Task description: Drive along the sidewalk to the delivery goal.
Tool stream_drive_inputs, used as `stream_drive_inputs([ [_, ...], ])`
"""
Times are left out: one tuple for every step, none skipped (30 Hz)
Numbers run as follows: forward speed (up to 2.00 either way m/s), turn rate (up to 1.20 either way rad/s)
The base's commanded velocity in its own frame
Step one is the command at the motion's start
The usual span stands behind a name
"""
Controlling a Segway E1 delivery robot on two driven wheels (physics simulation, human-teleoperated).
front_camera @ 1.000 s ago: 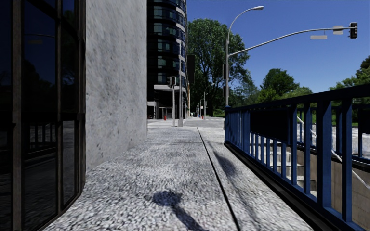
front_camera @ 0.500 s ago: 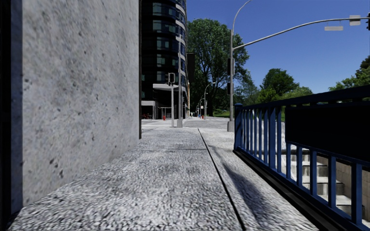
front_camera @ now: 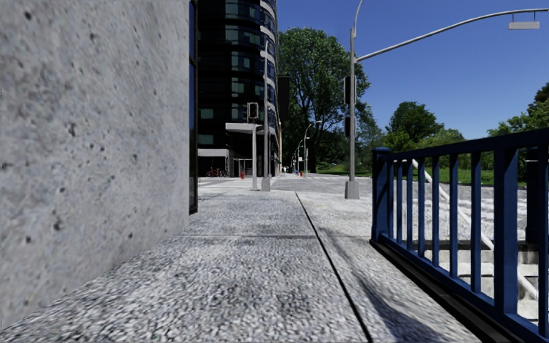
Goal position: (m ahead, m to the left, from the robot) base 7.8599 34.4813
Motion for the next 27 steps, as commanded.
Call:
stream_drive_inputs([
  [2.0, 0.0],
  [2.0, 0.0],
  [2.0, 0.0],
  [2.0, 0.0],
  [2.0, 0.0],
  [2.0, 0.0],
  [2.0, 0.0],
  [2.0, 0.0],
  [2.0, 0.0],
  [2.0, 0.0],
  [2.0, 0.0],
  [2.0, 0.0],
  [2.0, 0.0],
  [2.0, 0.0],
  [2.0, 0.0],
  [2.0, 0.0],
  [2.0, 0.0],
  [2.0, 0.0],
  [2.0, 0.0],
  [2.0, 0.0],
  [2.0, 0.0],
  [2.0, 0.0],
  [2.0, 0.0],
  [2.0, 0.0],
  [2.0, 0.0],
  [2.0, 0.0],
  [2.0, 0.0],
])
